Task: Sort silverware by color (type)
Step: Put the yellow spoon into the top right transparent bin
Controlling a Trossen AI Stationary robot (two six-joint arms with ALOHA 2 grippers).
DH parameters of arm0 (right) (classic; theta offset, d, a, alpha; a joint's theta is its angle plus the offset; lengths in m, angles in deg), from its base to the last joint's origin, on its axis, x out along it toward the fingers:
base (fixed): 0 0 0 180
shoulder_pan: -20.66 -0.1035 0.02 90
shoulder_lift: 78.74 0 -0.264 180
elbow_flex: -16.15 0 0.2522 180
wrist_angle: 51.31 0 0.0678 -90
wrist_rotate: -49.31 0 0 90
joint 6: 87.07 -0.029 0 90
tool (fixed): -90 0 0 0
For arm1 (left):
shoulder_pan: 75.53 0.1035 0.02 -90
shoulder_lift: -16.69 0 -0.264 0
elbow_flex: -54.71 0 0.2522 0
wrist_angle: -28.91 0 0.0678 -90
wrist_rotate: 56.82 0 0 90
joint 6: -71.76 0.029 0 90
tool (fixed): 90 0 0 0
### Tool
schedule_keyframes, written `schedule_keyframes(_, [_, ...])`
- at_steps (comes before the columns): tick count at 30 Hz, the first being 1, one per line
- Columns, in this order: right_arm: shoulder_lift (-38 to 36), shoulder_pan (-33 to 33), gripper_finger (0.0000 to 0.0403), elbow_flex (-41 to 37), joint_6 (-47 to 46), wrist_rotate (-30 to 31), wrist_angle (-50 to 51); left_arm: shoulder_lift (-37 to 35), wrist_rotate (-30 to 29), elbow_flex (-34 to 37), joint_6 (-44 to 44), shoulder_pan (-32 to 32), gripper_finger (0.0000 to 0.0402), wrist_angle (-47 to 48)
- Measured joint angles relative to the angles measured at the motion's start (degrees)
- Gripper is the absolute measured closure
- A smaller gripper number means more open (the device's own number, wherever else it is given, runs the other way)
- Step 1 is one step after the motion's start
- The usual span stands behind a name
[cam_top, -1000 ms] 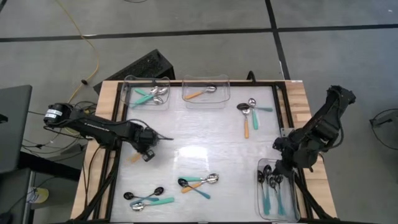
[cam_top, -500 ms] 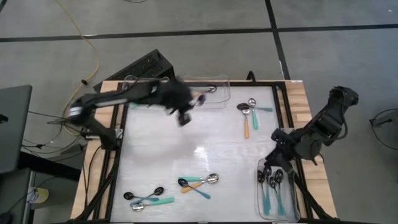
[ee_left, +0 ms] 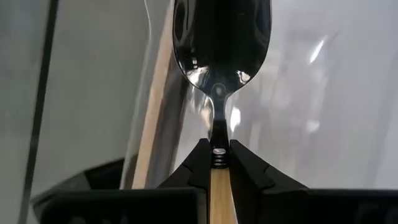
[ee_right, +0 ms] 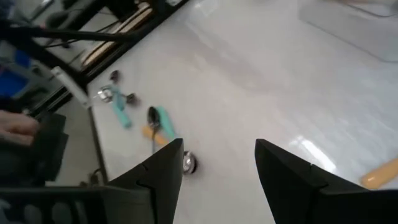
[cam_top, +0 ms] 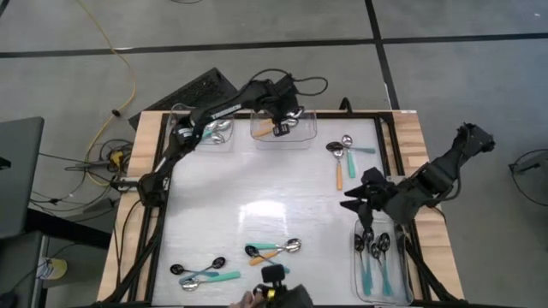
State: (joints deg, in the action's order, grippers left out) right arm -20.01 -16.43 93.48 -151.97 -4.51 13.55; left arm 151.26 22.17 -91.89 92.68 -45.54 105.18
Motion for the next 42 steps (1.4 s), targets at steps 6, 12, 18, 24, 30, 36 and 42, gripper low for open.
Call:
schedule_keyframes(6, [0.9,3.1,0.0182,0.0,1.2,-0.1,0.1,3.8,-1.5,0.1,-0.6,0.2,0.0377,0.6])
schedule_keyframes(12, [1.0,6.4,0.0182,0.0,2.4,-0.2,1.2,4.1,-1.5,0.0,-0.1,-0.4,0.0290,0.1])
schedule_keyframes(18, [0.9,11.8,0.0182,0.0,2.4,-1.9,4.6,3.1,-7.0,-1.9,-3.1,-1.1,0.0207,4.7])
schedule_keyframes(24, [4.1,25.4,0.0195,-0.1,7.0,-11.4,7.9,-6.8,-5.3,-1.5,-9.0,-1.5,0.0189,12.4])
schedule_keyframes(30, [10.7,46.4,0.0214,-2.7,16.4,-22.1,7.7,-20.8,0.3,2.5,-14.9,-1.9,0.0198,15.0])
schedule_keyframes(36, [18.6,60.2,0.0233,-9.3,24.3,-29.7,1.2,-38.6,0.7,19.3,-20.2,-6.4,0.0203,8.8])
schedule_keyframes(42, [24.3,62.7,0.0240,-11.7,24.5,-30.5,-2.8,-54.6,0.7,42.6,-25.5,-13.3,0.0204,-10.4])
